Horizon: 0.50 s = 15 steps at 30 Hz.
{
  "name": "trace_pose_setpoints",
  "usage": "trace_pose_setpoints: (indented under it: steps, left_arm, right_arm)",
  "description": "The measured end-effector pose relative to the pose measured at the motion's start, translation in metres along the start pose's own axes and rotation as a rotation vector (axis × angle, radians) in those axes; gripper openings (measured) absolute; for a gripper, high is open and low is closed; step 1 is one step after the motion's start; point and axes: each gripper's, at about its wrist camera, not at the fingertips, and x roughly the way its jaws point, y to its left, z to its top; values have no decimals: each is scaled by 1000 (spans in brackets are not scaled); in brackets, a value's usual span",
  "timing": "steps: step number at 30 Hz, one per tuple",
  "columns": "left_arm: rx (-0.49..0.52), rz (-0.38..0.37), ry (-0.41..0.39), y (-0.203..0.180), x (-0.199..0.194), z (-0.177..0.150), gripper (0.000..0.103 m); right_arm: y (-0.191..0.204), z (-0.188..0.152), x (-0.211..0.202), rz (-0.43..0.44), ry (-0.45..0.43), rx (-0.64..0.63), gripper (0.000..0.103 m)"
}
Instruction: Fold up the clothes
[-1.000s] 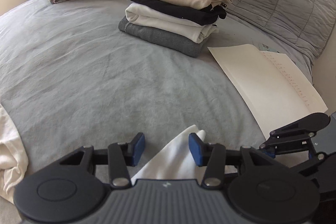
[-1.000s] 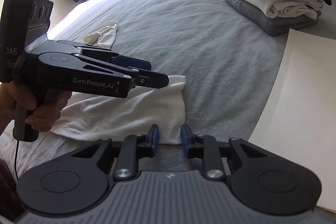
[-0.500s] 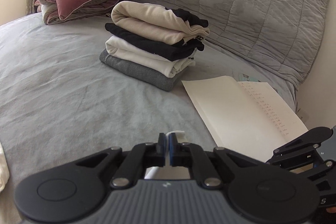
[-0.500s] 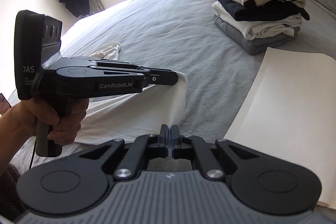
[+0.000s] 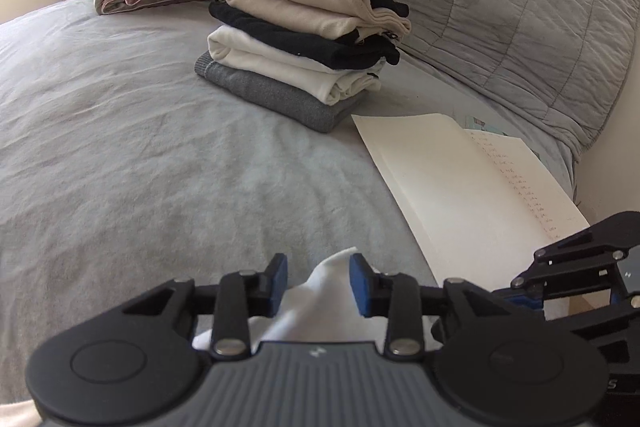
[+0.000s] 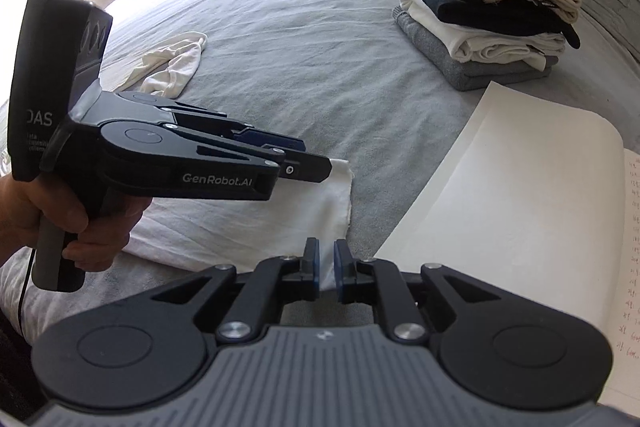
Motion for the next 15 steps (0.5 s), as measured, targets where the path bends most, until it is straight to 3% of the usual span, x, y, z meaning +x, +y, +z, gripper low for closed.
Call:
trace_pose_setpoints:
  steps: [4, 8, 15]
  left_arm:
    - [-30, 71, -32, 20, -34, 0, 49]
    - [-74, 199, -42, 52, -71, -6, 54]
    - [-201, 438, -27, 113, -132, -39, 56]
  right_arm:
    - [4, 9, 0, 17, -26, -8, 20]
    - [19, 21, 8, 29, -35, -32, 32]
    - [68, 36, 19, 148, -55, -131, 33]
